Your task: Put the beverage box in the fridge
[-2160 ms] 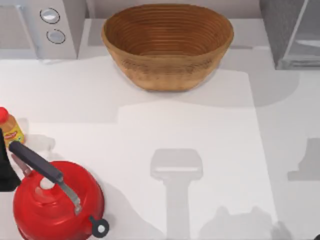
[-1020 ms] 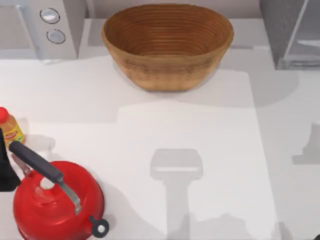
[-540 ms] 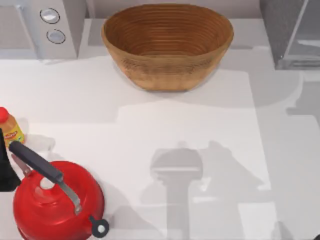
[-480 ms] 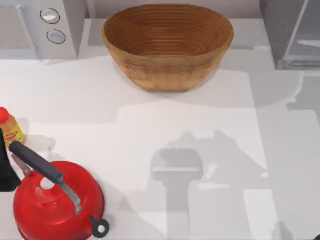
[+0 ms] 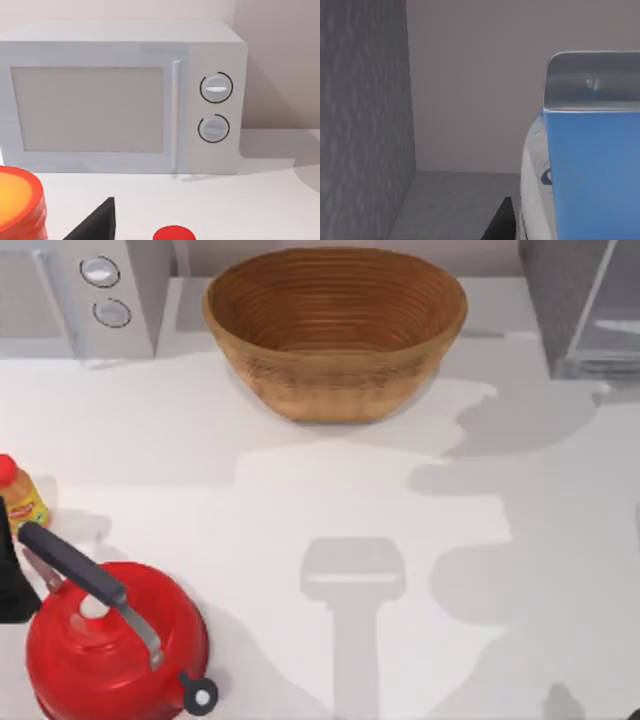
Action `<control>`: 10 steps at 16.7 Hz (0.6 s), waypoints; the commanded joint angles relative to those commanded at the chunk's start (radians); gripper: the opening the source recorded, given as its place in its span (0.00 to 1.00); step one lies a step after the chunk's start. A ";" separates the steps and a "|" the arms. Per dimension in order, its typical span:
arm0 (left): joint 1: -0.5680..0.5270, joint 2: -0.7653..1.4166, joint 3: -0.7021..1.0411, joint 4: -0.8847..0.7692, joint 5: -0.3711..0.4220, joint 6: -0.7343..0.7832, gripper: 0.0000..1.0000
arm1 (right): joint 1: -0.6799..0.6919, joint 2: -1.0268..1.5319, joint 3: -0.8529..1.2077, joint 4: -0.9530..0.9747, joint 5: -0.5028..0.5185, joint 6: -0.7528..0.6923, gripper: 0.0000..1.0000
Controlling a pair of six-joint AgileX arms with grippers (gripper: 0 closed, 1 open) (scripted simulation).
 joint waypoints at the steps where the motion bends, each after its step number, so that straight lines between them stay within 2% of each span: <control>1: 0.000 0.000 0.000 0.000 0.000 0.000 1.00 | -0.009 0.065 0.028 0.034 -0.007 0.001 0.00; 6: 0.000 0.000 0.000 0.000 0.000 0.000 1.00 | -0.047 0.299 0.124 0.154 -0.026 0.007 0.00; 10: 0.000 0.000 0.000 0.000 0.000 0.000 1.00 | -0.057 0.343 0.141 0.176 -0.027 0.008 0.00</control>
